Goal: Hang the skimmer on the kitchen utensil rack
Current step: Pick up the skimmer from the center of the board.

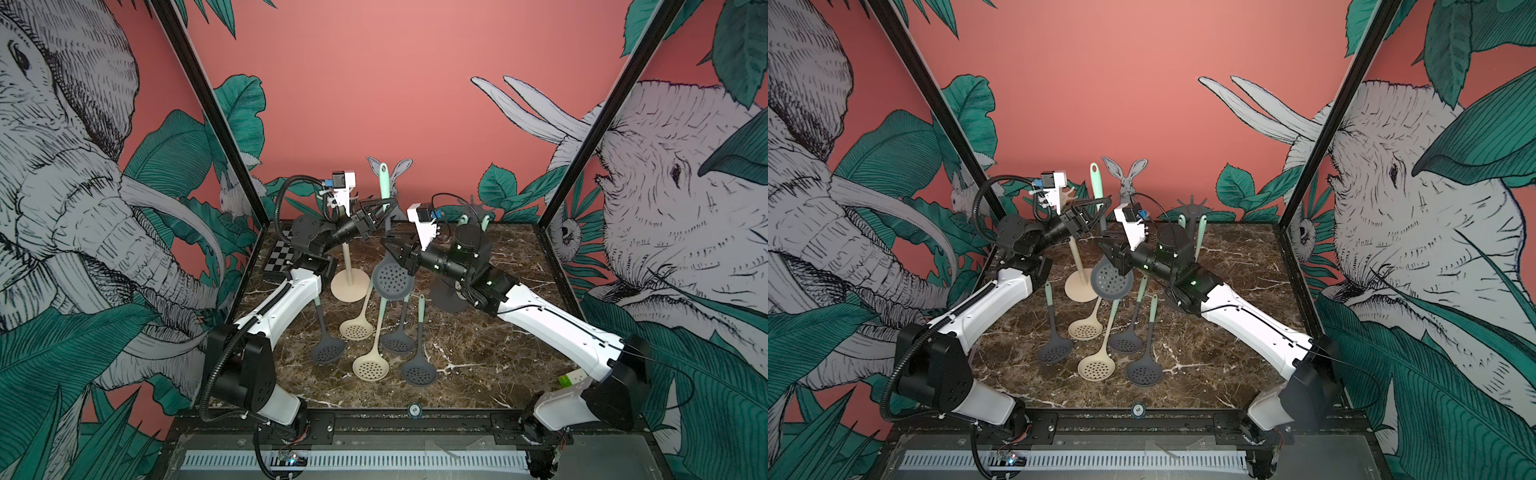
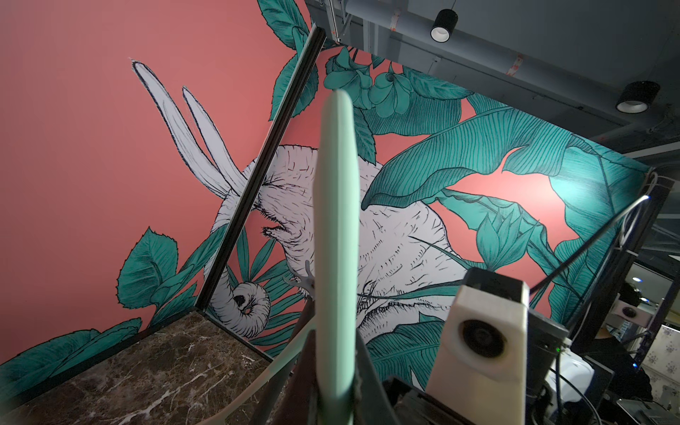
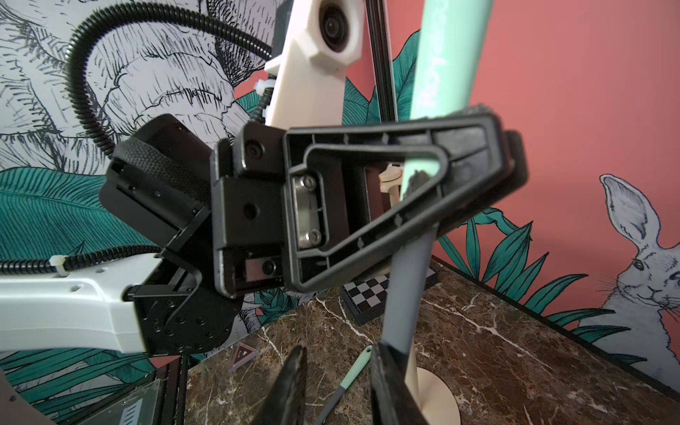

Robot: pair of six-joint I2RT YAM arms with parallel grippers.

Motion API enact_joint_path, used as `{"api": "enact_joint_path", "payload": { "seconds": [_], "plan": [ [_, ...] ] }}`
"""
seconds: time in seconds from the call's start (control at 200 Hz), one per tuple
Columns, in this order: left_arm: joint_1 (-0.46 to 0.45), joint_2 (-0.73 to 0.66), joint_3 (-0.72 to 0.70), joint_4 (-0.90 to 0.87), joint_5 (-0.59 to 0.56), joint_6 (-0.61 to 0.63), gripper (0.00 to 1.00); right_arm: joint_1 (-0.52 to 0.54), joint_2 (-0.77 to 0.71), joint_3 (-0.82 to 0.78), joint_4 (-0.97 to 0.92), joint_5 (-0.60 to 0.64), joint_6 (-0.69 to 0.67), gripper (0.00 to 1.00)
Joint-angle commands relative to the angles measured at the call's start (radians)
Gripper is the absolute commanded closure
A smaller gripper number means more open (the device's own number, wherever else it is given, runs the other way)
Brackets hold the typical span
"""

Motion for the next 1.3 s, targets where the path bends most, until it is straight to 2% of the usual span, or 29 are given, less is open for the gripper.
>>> {"api": "enact_joint_path", "payload": {
  "seconds": [0.0,0.09,0.405,0.655,0.82,0.935,1.04,1.085,1.165,1.29],
  "plan": [
    [-0.012,-0.021,0.001,0.053,0.033,-0.032,1.00,-0.019,-0.020,-0.018,0.042,0.074,-0.019,0.69],
    [-0.012,-0.022,0.000,0.041,0.030,-0.020,1.00,-0.020,-0.061,-0.072,0.073,0.094,-0.021,0.68],
    [-0.012,-0.030,0.011,0.007,0.035,0.002,1.00,-0.028,-0.054,-0.044,0.019,0.121,-0.059,0.65],
    [-0.013,-0.020,0.011,0.042,0.038,-0.030,1.00,-0.054,0.016,0.025,0.040,-0.041,0.008,0.65],
    [-0.017,-0.007,0.012,0.086,0.037,-0.064,1.00,-0.059,0.052,0.048,0.044,-0.101,0.044,0.65],
    [-0.017,-0.001,0.012,0.110,0.037,-0.078,1.00,-0.066,0.066,0.051,0.062,-0.127,0.071,0.77],
    [-0.017,-0.005,0.008,0.109,0.040,-0.070,1.00,-0.079,0.049,0.018,0.106,-0.127,0.086,0.99],
    [-0.017,-0.012,0.004,0.106,0.041,-0.057,1.00,-0.085,0.032,0.004,0.116,-0.131,0.081,1.00],
    [-0.017,-0.034,-0.004,0.063,0.042,-0.004,0.83,-0.094,-0.007,-0.035,0.120,-0.138,0.057,1.00],
    [-0.017,-0.100,-0.012,-0.103,0.034,0.146,0.60,-0.112,-0.097,-0.103,0.098,-0.161,0.006,1.00]
  ]
}}
